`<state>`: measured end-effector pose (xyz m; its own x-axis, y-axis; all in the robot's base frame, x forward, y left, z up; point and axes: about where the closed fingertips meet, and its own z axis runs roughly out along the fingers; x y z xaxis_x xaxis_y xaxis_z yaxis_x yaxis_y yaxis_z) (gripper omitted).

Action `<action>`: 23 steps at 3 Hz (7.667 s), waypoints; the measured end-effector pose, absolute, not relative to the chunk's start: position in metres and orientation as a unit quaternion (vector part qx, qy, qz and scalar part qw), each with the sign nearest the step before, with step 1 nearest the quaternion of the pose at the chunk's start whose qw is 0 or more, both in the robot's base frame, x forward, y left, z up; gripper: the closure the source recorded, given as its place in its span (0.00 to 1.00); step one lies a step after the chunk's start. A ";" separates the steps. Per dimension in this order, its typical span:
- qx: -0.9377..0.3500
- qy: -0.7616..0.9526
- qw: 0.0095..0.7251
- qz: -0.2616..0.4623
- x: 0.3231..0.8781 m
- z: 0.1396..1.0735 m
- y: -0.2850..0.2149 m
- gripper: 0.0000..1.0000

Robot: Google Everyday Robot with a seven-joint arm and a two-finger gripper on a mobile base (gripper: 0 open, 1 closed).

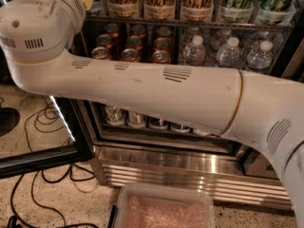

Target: Pick redbull can from top shelf of fridge

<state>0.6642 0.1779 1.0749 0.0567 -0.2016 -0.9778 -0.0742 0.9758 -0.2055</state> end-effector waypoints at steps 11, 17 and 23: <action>-0.078 0.682 0.721 -0.094 0.705 1.072 0.154 1.00; -0.063 0.646 0.756 -0.091 0.684 1.120 0.126 1.00; -0.160 0.666 0.725 -0.079 0.550 1.071 0.095 1.00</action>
Offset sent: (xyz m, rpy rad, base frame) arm 0.0082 -0.0131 -0.0040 0.0815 0.0067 -0.0616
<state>0.5498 0.0951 1.0713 0.1011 -0.3277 -0.9394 -0.0974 0.9364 -0.3372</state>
